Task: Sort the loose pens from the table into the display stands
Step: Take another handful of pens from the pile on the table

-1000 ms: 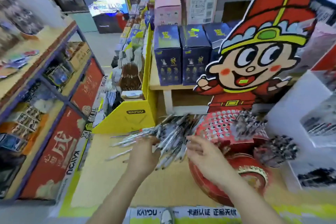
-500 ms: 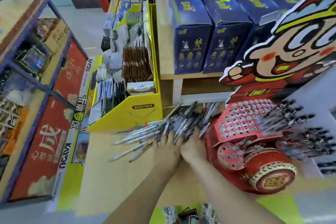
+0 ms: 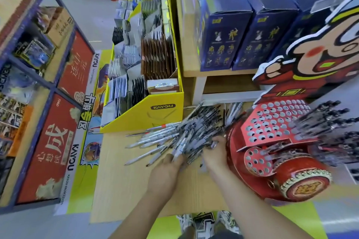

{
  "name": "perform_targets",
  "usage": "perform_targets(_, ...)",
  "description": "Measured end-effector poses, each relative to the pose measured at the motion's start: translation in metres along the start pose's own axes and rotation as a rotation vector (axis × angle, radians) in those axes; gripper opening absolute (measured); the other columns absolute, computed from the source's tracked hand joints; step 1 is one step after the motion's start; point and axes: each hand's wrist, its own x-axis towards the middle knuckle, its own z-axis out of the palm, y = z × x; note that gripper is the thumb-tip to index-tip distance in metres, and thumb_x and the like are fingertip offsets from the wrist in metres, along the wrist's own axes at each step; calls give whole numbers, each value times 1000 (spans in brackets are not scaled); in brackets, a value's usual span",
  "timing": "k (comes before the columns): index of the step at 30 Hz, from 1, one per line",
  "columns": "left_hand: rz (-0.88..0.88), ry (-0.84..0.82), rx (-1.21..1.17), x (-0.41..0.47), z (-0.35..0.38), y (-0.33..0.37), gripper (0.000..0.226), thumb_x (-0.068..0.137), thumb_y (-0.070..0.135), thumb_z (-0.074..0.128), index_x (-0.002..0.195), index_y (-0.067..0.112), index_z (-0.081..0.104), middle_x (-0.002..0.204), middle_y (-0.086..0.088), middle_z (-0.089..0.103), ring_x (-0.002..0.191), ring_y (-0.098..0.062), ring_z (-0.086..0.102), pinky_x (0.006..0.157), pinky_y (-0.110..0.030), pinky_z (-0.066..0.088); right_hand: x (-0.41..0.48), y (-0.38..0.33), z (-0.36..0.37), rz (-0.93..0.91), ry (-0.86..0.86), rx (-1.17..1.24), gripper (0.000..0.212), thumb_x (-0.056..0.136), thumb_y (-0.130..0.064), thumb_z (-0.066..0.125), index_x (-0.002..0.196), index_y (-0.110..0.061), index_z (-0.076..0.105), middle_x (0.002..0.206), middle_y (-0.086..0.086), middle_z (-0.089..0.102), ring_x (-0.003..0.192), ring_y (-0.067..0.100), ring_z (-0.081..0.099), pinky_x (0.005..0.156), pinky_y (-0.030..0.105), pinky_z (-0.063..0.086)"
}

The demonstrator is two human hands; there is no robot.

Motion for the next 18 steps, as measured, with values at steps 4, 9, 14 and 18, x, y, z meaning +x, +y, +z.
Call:
perform_targets(4, -50, 84, -56, 0, -1, 6, 63, 97, 35, 44, 149, 29, 9, 121, -1, 55, 101, -26, 58, 66, -36, 46, -8, 3, -9, 11, -16, 99, 64, 83, 8, 41, 126, -39, 34, 108, 9, 56, 61, 20, 52, 54, 31, 39)
perform_targets(9, -21, 94, -88, 7, 20, 26, 89, 91, 52, 51, 153, 16, -1, 135, -5, 50, 122, -29, 49, 91, -37, 46, -14, 20, -11, -12, 1, 60, 78, 80, -21, 53, 147, -36, 15, 128, 10, 49, 97, 22, 50, 92, 44, 50)
perform_targets(14, 33, 114, -94, 4, 31, 21, 76, 95, 18, 43, 150, 5, -9, 114, -9, 61, 102, -28, 56, 84, -32, 44, -35, 29, -16, 105, -23, 56, 61, 89, -33, 64, 140, -10, 38, 109, 7, 59, 92, 25, 60, 79, 36, 53)
perform_targets(18, 13, 19, -17, -1, 22, 15, 66, 93, 14, 42, 151, 6, 12, 116, -11, 62, 101, -29, 58, 78, -33, 43, -50, 34, -19, 334, -139, 294, 24, 96, -31, 61, 98, -10, 50, 59, 4, 42, 41, 15, 37, 39, 24, 31)
